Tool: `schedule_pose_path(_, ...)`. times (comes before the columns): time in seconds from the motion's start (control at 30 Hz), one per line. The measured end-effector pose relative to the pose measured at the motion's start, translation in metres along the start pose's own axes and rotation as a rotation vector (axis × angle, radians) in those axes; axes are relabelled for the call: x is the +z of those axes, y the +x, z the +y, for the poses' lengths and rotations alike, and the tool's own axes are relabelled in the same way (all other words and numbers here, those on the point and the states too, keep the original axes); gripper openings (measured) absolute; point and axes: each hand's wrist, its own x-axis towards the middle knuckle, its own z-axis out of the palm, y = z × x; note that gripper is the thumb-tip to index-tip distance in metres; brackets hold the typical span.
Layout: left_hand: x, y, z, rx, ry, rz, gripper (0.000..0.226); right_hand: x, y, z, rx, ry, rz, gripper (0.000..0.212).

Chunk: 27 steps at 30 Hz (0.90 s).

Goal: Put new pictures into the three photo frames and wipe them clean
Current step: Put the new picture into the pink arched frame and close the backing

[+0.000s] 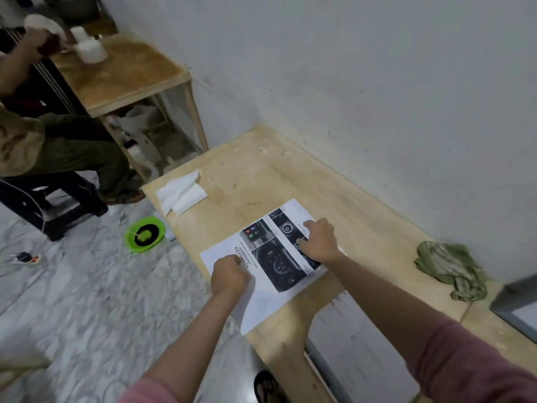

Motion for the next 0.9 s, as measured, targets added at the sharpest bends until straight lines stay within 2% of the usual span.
schedule_pose_path(0.1, 0.006, 0.0, 0.002, 0.01, 0.189, -0.031, 0.019, 0.012, 0.001, 0.006, -0.031, -0.119, 0.018, 0.048)
schedule_pose_path(0.23, 0.008, -0.007, 0.006, 0.046, 0.343, -0.018, 0.023, 0.017, -0.002, 0.01, -0.05, -0.114, 0.044, 0.046)
schedule_pose_path(0.3, 0.01, -0.013, 0.006, 0.07, 0.341, 0.015, 0.02, 0.014, -0.005, 0.013, -0.059, -0.11, 0.056, 0.045)
schedule_pose_path(0.5, 0.018, -0.06, 0.009, 0.147, 0.243, 0.023, 0.034, -0.013, -0.04, 0.049, -0.006, -0.117, 0.097, 0.043)
schedule_pose_path(0.63, 0.033, -0.107, 0.017, 0.158, 0.133, -0.076, 0.042, -0.03, -0.083, 0.083, 0.086, -0.141, 0.077, 0.036)
schedule_pose_path(0.73, 0.052, -0.135, 0.02, 0.126, 0.136, -0.186, 0.051, -0.036, -0.121, 0.107, 0.157, -0.165, 0.049, 0.033)
schedule_pose_path(0.83, 0.074, -0.155, 0.018, 0.142, 0.159, -0.28, 0.06, -0.035, -0.156, 0.129, 0.22, -0.221, 0.011, 0.042)
schedule_pose_path(0.9, 0.083, -0.165, 0.019, 0.116, 0.153, -0.271, 0.063, -0.031, -0.175, 0.139, 0.26, -0.261, -0.008, 0.054)
